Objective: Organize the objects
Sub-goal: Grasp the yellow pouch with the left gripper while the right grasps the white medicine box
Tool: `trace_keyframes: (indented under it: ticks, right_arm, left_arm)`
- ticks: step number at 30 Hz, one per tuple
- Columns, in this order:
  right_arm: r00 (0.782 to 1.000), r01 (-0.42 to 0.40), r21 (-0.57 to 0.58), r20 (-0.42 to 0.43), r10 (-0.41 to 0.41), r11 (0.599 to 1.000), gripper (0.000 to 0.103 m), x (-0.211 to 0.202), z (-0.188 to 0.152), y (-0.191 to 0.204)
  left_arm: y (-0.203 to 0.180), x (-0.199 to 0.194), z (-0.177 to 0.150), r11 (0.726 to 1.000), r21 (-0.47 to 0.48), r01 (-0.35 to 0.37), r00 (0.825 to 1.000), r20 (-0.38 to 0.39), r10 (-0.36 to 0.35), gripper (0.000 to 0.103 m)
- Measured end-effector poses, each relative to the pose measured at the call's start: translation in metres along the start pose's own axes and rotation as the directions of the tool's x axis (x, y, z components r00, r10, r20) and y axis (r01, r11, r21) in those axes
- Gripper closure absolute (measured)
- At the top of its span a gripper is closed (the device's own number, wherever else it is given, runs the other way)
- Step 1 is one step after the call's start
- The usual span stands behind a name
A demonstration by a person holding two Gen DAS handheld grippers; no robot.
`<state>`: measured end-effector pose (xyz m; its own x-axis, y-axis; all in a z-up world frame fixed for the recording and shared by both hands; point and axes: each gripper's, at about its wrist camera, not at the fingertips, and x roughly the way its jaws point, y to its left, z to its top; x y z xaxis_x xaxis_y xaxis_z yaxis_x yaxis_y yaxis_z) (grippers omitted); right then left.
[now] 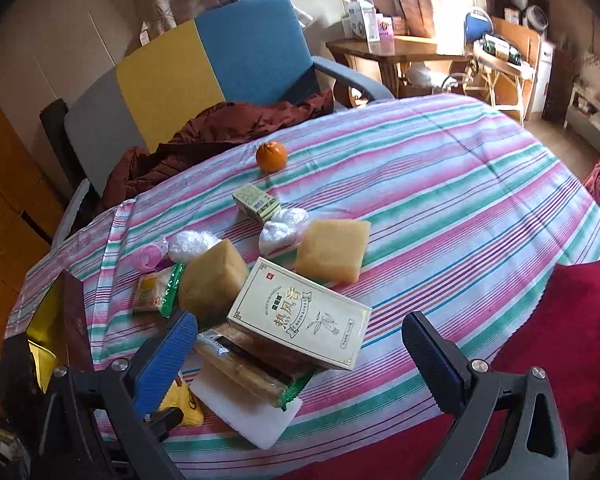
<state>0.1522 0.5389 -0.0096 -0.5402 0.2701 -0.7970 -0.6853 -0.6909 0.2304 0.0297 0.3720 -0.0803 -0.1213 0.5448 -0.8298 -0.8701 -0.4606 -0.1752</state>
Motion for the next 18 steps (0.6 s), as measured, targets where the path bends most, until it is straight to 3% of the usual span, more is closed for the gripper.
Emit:
trace_keyframes:
  ticks: [3, 5, 9, 13, 15, 18]
  right_arm:
    - [0.998, -0.006, 0.039, -0.060, 0.008, 0.999, 0.000, 0.021, 0.002, 0.000]
    - [0.997, 0.033, 0.041, -0.070, -0.030, 0.999, 0.000, 0.028, 0.003, -0.001]
    - [0.998, 0.033, 0.048, -0.063, -0.030, 0.998, 0.000, 0.026, 0.009, -0.003]
    - [0.995, 0.043, -0.207, -0.076, -0.060, 0.977, 0.000, 0.018, 0.020, 0.018]
    - [0.992, 0.026, -0.366, -0.104, -0.069, 0.930, 0.000, 0.021, 0.019, 0.031]
    - [0.980, 0.012, -0.510, -0.166, -0.113, 0.860, 0.000, 0.038, 0.014, 0.043]
  left_arm:
    - [0.001, 0.000, -0.003, 1.000, -0.004, 0.013, 1.000, -0.001, -0.013, 0.050]
    - [0.002, -0.002, -0.005, 1.000, -0.006, 0.028, 1.000, 0.009, -0.028, 0.055]
    - [0.006, -0.007, -0.007, 0.998, -0.015, 0.053, 0.998, 0.023, -0.053, 0.063]
    - [0.010, -0.016, -0.011, 0.998, -0.018, 0.066, 0.997, 0.038, -0.065, 0.064]
    - [0.012, -0.021, -0.011, 0.997, -0.024, 0.069, 0.996, 0.050, -0.068, 0.064]
    - [0.012, -0.030, -0.013, 0.998, -0.021, 0.064, 0.996, 0.063, -0.062, 0.064]
